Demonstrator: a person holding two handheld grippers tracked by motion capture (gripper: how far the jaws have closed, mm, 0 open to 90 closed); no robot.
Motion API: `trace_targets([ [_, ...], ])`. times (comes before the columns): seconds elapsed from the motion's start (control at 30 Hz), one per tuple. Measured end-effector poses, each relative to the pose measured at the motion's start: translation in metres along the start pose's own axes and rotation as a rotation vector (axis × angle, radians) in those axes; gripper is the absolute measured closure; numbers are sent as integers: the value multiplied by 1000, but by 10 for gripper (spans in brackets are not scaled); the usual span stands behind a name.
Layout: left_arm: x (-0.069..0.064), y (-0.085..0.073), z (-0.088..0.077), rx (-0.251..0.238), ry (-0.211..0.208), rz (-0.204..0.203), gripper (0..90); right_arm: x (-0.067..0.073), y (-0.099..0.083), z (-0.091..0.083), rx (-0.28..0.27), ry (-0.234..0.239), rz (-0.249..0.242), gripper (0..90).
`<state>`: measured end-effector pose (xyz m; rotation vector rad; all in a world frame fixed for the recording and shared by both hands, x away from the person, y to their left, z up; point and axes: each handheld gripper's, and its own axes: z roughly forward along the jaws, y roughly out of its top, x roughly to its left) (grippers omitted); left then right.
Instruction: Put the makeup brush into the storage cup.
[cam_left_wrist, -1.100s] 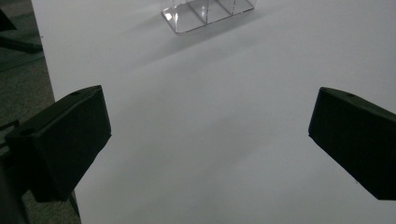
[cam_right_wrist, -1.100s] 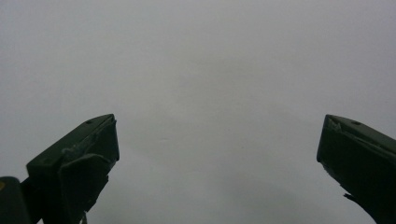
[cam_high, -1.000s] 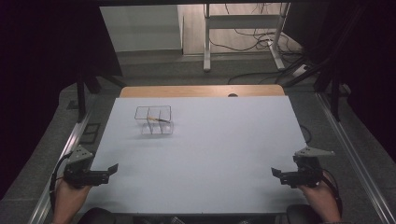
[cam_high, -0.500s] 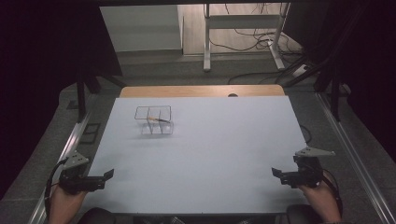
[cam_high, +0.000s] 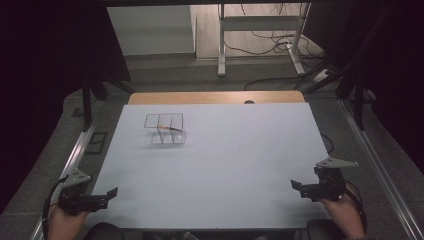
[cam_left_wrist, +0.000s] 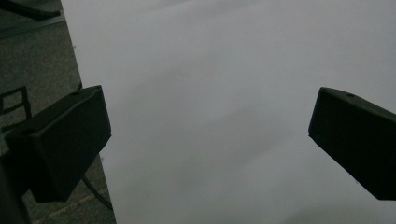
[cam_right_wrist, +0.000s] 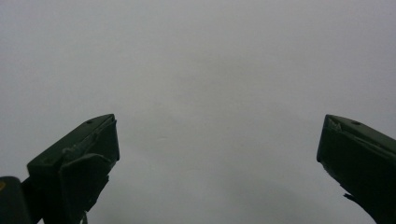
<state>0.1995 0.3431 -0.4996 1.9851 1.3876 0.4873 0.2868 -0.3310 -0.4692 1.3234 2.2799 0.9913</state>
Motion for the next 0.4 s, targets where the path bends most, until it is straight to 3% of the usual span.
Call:
trace_targets([
  [0.4, 8, -12, 1, 33, -11, -42, 0, 2, 0, -1, 6, -12, -11, 0],
])
